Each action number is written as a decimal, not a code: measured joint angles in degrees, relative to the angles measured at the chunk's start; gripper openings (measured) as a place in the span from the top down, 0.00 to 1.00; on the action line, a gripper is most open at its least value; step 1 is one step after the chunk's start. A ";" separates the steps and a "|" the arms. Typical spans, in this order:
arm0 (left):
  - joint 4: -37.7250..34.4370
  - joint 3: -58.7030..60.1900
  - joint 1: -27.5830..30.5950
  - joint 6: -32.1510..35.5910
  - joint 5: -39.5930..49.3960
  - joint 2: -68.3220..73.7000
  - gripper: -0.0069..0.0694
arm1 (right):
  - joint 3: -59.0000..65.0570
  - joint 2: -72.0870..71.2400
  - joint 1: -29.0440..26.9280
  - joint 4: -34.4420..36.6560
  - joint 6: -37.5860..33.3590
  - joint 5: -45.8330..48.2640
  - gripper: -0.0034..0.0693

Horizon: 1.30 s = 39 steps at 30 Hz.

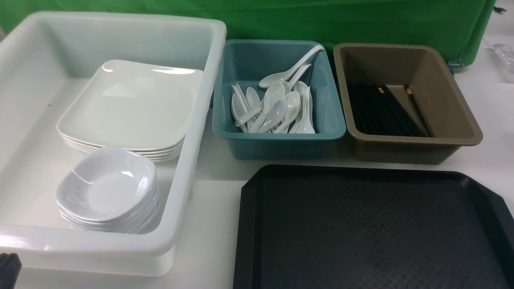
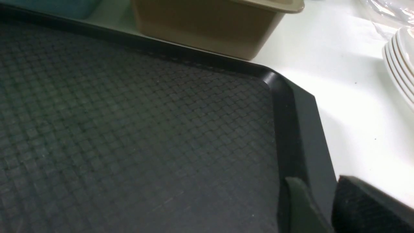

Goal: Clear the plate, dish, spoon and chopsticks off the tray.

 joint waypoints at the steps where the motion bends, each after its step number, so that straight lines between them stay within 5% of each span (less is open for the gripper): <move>1: 0.04 0.00 0.00 0.00 0.00 0.00 0.89 | 0.00 0.00 0.00 0.00 0.00 0.00 0.65; 39: 0.44 0.00 0.00 0.00 0.00 0.00 0.89 | 0.00 0.00 0.00 0.00 0.10 -0.12 0.62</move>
